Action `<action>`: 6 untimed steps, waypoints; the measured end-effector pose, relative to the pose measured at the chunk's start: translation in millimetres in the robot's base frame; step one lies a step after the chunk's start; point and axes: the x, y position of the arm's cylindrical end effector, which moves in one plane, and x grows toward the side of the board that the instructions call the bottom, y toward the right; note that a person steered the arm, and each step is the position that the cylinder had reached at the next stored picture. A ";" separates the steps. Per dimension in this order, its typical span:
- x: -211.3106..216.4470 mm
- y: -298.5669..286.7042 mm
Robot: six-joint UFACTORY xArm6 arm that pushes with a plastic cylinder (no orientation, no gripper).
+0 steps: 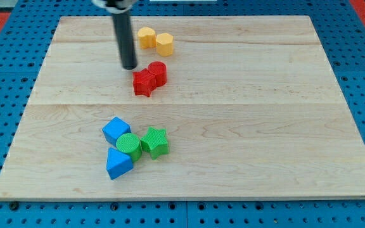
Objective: Push the blue cube towards bottom left
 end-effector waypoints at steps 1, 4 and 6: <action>56.1 -13.6; 144.3 34.1; 161.5 -3.6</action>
